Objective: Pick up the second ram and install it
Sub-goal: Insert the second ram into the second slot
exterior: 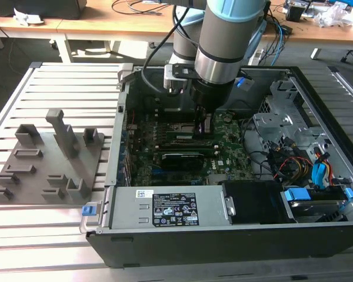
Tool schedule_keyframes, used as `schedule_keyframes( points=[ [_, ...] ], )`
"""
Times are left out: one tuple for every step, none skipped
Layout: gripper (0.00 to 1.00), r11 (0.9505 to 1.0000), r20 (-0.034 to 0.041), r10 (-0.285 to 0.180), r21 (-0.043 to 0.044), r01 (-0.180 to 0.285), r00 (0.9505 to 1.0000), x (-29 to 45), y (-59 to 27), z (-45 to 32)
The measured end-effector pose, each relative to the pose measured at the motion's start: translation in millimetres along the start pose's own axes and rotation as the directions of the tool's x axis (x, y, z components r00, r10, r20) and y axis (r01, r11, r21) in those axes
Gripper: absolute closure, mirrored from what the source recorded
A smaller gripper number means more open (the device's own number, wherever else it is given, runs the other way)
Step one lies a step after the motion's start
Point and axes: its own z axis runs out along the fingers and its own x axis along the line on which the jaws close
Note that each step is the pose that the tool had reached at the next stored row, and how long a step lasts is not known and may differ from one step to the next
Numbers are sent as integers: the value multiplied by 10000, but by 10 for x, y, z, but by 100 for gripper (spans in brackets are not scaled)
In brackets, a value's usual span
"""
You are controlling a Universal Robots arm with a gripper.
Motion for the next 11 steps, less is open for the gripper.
schedule_keyframes(
  points=[
    [86, 10000, -11, -84, -5, 84, 10000, 0, 5, 3],
    [86, 9999, -17, -159, -8, 159, 9999, 1, 11, 8],
    [86, 9996, -24, -267, -14, 267, 9996, 2, 20, 16],
    [86, 9996, -26, -277, -14, 277, 9996, 3, 32, 24],
    [86, 9998, -31, -219, -12, 219, 9998, 5, 59, 54],
    [86, 9998, -80, -217, -11, 217, 9997, 6, 58, 80],
    [86, 9998, -100, -214, -10, 214, 9997, 7, 64, 102],
    [86, 9998, -122, -214, -10, 214, 9997, 6, 81, 127],
    [86, 9998, -125, -180, -8, 180, 9998, -4, 86, 145],
    [86, 9999, -140, -103, -4, 103, 9998, -15, 85, 161],
    [86, 10000, -165, -93, -3, 93, 9998, -16, 85, 168]
  ],
)
